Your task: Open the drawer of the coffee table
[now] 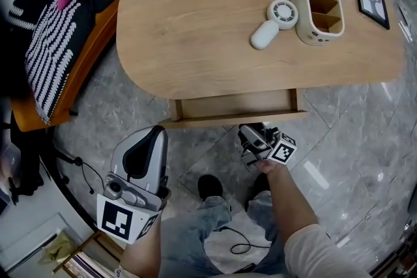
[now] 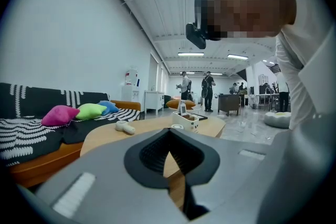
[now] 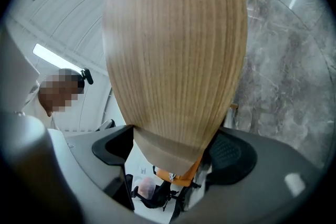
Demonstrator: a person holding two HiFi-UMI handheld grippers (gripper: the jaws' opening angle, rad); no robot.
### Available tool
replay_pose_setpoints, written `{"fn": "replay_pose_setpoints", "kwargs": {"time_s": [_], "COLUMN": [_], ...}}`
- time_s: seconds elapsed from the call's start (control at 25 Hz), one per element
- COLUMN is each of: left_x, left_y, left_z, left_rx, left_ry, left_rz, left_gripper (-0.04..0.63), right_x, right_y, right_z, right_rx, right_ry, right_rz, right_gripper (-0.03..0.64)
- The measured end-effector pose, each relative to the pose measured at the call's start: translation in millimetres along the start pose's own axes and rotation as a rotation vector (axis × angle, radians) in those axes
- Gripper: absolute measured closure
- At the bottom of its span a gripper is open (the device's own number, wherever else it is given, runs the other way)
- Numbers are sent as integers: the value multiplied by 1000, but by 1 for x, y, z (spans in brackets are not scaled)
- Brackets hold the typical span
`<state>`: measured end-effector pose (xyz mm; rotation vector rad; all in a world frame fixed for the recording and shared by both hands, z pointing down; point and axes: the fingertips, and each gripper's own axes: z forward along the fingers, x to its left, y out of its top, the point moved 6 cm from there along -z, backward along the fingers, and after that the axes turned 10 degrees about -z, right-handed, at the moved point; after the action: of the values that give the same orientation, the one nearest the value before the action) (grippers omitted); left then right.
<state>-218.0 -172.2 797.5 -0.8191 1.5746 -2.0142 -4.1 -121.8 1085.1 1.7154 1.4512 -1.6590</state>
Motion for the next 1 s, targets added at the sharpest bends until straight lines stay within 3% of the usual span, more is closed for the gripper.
{"fn": "replay_pose_setpoints", "kwargs": {"time_s": [0.4, 0.76, 1.0], "left_x": [-28, -32, -32], "left_y": [13, 13, 17], "left_z": [5, 8, 1], "left_rx": [-15, -2, 18], "left_ry": [-54, -70, -84], "left_rz": [9, 11, 15], "left_gripper": [597, 597, 597], "right_x": [34, 34, 21], "right_y": [-35, -38, -49], "right_z": [-58, -64, -84], "right_rx": [77, 120, 188], "right_ry": [5, 15, -82], "right_rz": [36, 36, 53], "right_gripper": [175, 172, 176]}}
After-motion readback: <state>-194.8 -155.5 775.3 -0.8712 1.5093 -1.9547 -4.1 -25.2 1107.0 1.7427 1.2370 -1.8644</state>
